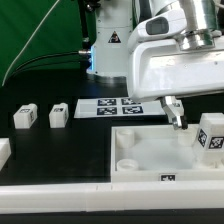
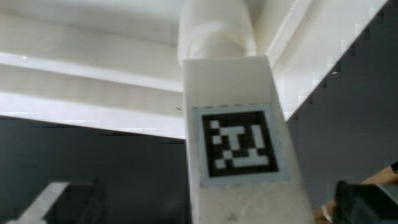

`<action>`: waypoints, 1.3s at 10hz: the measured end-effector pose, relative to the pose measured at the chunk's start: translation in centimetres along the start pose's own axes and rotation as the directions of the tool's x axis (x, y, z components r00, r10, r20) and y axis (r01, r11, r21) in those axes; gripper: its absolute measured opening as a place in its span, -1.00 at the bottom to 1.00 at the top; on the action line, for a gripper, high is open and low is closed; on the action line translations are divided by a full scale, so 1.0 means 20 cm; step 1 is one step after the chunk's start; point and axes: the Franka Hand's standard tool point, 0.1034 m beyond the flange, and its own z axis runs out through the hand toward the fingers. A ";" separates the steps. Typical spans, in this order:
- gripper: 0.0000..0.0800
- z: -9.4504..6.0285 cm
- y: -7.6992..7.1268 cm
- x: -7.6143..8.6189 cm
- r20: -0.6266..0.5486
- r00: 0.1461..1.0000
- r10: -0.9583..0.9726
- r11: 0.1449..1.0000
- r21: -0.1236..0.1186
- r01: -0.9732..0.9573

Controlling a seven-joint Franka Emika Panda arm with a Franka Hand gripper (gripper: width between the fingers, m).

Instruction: Assemble one leg

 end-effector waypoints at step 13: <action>0.62 -0.04 -0.03 -0.03 0.367 0.929 0.046 0.996 0.052 -0.070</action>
Offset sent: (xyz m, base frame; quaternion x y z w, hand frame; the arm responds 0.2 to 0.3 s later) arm -0.0096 -0.0014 0.0159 -0.0085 -0.0238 -0.0055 0.9997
